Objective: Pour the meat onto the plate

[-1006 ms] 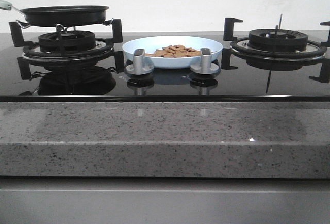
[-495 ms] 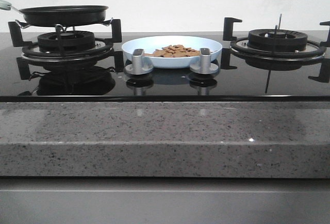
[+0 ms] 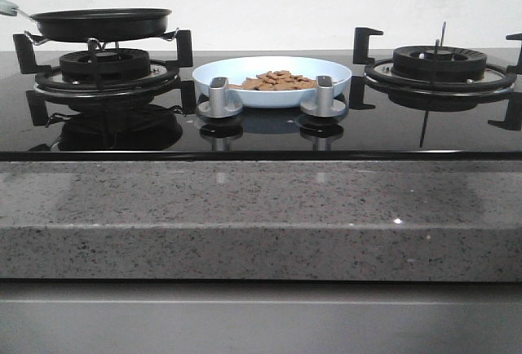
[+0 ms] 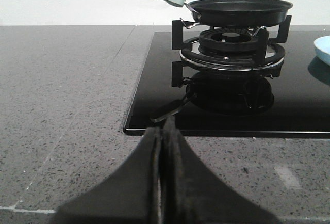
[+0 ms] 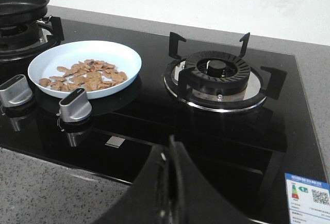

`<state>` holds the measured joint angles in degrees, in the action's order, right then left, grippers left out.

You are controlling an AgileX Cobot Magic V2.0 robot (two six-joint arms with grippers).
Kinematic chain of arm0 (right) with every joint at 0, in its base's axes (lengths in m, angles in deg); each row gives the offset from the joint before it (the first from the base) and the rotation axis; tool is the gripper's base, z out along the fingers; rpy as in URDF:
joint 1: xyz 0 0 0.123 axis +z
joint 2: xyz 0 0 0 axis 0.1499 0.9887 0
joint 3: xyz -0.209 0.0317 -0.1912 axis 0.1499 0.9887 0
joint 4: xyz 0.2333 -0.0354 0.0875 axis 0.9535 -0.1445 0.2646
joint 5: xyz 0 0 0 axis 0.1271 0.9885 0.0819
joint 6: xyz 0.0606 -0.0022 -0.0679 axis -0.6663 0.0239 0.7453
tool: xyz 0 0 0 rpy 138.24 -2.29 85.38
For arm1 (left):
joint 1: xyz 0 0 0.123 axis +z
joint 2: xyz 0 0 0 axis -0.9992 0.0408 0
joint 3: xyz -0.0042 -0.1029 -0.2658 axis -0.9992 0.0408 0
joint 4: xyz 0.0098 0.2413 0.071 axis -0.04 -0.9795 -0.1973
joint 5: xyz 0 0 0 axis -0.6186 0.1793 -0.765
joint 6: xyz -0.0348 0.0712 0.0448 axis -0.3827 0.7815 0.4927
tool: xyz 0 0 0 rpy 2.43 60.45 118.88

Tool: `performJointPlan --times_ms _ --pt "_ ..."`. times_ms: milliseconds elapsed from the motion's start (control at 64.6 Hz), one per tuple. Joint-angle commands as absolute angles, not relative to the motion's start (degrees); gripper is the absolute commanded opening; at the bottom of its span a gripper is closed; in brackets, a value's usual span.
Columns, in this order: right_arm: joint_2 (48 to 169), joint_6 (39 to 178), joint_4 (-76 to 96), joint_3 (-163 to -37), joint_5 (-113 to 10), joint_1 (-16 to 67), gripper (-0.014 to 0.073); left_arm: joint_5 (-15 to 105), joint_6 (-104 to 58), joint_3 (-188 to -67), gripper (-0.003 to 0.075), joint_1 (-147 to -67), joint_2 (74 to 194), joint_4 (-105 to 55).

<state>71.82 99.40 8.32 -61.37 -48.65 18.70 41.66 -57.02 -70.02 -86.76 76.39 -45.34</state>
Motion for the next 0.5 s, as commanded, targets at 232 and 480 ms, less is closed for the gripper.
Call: performJointPlan --times_ms 232,480 --pt "65.34 92.84 4.14 -51.18 -66.56 14.89 -0.006 36.64 -57.58 -69.74 -0.002 -86.73 75.44 -44.78" --pt "53.69 84.99 2.6 -38.58 -66.12 9.73 -0.006 36.64 -57.58 -69.74 -0.002 -86.73 75.44 -44.78"
